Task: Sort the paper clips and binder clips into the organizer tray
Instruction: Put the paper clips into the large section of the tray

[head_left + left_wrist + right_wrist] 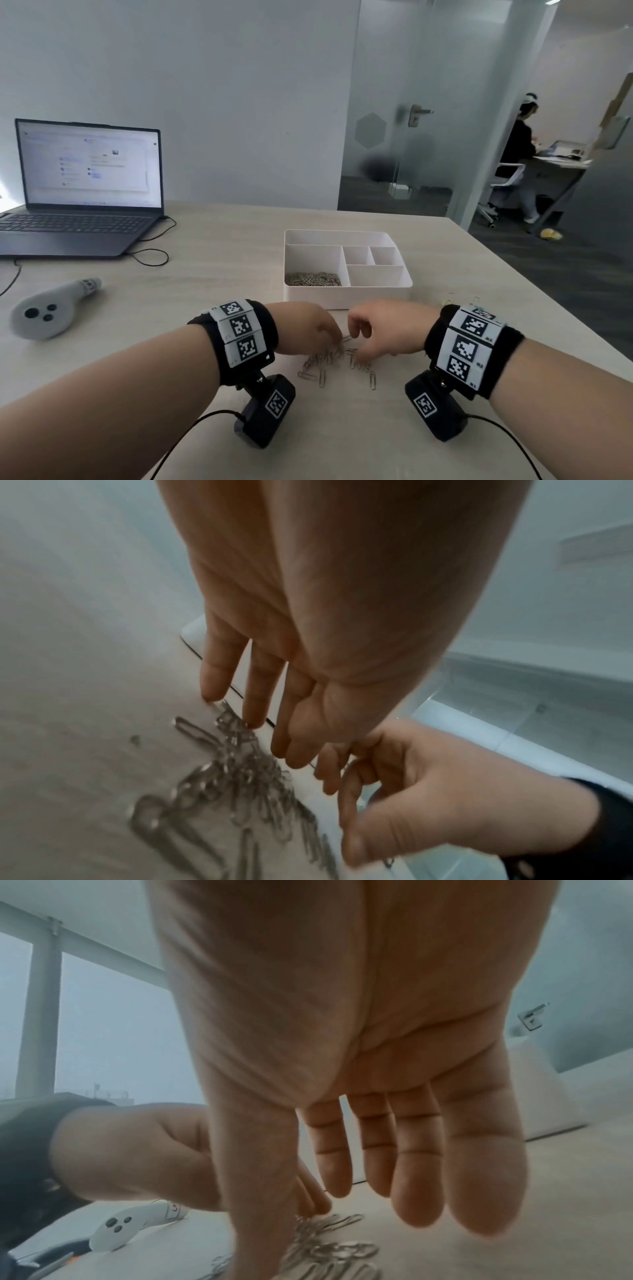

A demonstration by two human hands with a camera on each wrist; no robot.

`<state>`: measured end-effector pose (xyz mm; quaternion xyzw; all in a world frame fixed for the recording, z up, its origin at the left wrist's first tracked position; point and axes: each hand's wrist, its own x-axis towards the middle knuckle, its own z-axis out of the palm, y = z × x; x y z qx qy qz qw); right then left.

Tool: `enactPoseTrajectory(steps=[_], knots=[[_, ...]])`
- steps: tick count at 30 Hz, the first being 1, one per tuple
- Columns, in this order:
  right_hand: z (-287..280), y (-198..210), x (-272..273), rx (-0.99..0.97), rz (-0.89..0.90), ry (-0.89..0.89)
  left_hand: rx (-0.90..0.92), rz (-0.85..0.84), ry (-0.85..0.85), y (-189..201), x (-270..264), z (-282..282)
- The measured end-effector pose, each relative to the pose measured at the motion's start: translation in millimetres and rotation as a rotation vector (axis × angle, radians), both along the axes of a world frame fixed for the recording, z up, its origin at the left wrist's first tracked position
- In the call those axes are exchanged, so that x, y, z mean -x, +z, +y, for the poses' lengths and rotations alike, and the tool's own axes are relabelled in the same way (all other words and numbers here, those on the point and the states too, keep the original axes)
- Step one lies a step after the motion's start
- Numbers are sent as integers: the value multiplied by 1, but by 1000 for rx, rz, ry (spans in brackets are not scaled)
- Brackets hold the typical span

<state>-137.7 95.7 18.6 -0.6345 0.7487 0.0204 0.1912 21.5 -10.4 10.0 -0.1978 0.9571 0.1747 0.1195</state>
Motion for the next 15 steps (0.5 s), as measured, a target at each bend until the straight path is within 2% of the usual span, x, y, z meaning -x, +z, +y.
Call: enactPoseTrajectory(steps=[2,4,6,9,15], knots=[[3,1,3,-79,2,-27,-38,92,39,2,-4,-5],[4,-1,4,-134,31,-30,19,135,76,0,-8,-15],[4,-5,3,-136,38,-23,87,38,124,-2,-11,-22],[-1,-13,0,-100,-47,-29,159,-135,135,-6,-12,-23],[-13,-15,-6,-3,-157,-36,141,-45,106,-6,-5,-12]])
